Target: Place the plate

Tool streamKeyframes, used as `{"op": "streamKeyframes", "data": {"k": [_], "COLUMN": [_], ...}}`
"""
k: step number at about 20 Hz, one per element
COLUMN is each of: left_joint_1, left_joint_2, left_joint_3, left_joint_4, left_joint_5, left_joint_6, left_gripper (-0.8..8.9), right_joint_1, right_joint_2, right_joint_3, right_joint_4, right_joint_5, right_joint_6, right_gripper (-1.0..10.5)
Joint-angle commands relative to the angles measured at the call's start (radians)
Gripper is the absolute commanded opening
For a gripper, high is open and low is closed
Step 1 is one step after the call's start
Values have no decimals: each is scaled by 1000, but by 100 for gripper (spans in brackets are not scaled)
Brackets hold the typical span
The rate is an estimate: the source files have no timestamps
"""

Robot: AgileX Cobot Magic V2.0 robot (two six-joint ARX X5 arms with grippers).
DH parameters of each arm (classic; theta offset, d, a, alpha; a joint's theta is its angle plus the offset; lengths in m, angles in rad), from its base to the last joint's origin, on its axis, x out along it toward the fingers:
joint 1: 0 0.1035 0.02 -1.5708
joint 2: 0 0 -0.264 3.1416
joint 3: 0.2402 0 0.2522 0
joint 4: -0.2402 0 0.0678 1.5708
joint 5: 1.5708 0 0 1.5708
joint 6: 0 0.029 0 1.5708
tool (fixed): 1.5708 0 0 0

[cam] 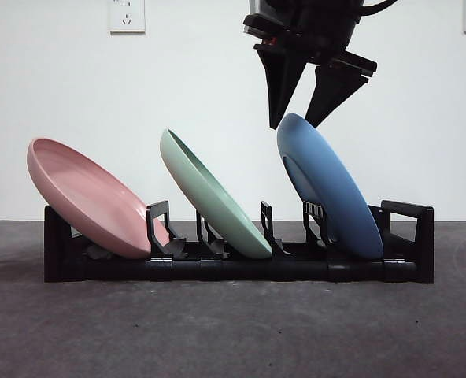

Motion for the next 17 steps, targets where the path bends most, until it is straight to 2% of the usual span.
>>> {"op": "streamKeyframes", "data": {"k": [1, 3, 8, 14, 17], "left_joint_1": [-3, -3, -3, -3, -3], "left_joint_2": [6, 6, 6, 6, 6], "left_joint_3": [25, 25, 25, 25, 25], "left_joint_4": [7, 7, 6, 7, 4], "left_joint_5": [6, 6, 6, 6, 6], "left_joint_6": [-2, -2, -1, -1, -1], "left_gripper": [343, 343, 343, 343, 343], "right_joint_1": [7, 7, 7, 7, 9], "right_joint_2": [24, 24, 23, -8, -23], "right_joint_3": [26, 26, 33, 122, 192], "right_joint_4": [6, 5, -15, -107, -169], "right_joint_5": [4, 1, -10, -106, -111], "right_joint_6": [7, 7, 11, 11, 8], "right_gripper": [109, 40, 20, 20, 20]}}
